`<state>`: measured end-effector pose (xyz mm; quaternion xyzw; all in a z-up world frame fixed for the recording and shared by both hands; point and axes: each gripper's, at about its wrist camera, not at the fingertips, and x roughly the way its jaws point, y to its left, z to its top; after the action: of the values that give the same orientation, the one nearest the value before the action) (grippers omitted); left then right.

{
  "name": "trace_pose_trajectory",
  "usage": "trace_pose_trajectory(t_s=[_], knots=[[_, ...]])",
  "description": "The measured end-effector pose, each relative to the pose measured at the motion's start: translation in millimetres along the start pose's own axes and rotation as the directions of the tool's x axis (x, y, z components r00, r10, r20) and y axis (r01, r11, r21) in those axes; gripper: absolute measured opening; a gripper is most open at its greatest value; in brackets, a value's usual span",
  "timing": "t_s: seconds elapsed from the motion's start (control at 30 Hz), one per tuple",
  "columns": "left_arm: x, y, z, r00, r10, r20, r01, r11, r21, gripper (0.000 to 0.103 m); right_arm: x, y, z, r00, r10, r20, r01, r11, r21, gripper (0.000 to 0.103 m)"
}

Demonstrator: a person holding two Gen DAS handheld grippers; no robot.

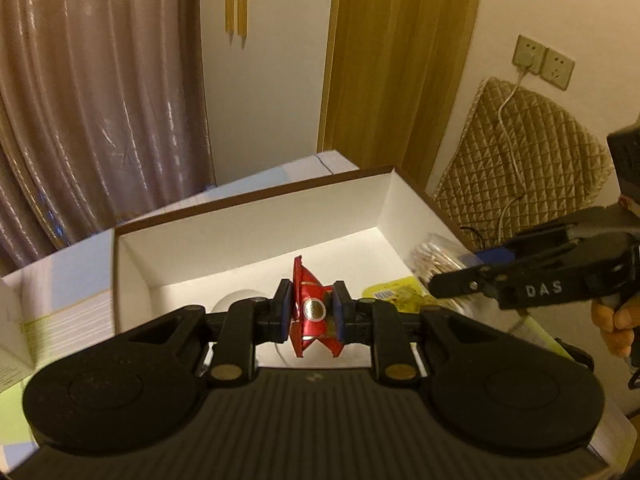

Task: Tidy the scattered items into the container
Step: 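Carry the red packet in the left tool and swab bag in the right tool into the box, then open the left tool on the red packet while the right tool releases the swab bag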

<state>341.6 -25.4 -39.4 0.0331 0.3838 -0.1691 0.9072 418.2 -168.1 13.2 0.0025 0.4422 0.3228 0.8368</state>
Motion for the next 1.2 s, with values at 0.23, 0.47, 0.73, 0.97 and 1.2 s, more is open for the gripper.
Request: trace_pose_trajectory(t_s=[0.23,0.47,0.73,0.97,1.2], knots=[[67.0,17.4,3.9,0.995,-0.013,-0.097,0.011,1.0,-0.021,0.017,43.0,-13.0,21.8,0.997,-0.059,-0.051,0.055,0.995,-0.08,0.031],[112.6,26.0,0.2,0.983,-0.033,-0.178,0.027,0.999,-0.04,0.017,70.5,-19.2,30.4,0.99,-0.107,-0.094,0.092,0.984,-0.153,0.031],[120.9,39.2,1.6,0.984,-0.032,-0.176,0.017,0.996,-0.088,0.03,93.5,-20.7,39.3,0.986,-0.139,-0.094,0.118,0.972,-0.201,0.032],[110.7,56.0,2.1,0.983,-0.01,-0.182,-0.01,0.994,-0.111,0.034,103.8,-16.9,40.8,0.98,-0.179,-0.088,0.153,0.957,-0.245,0.038],[102.7,66.8,5.1,0.981,0.013,-0.194,-0.04,0.99,-0.137,0.05,100.7,6.7,32.9,0.986,-0.155,-0.062,0.123,0.926,-0.357,0.099]])
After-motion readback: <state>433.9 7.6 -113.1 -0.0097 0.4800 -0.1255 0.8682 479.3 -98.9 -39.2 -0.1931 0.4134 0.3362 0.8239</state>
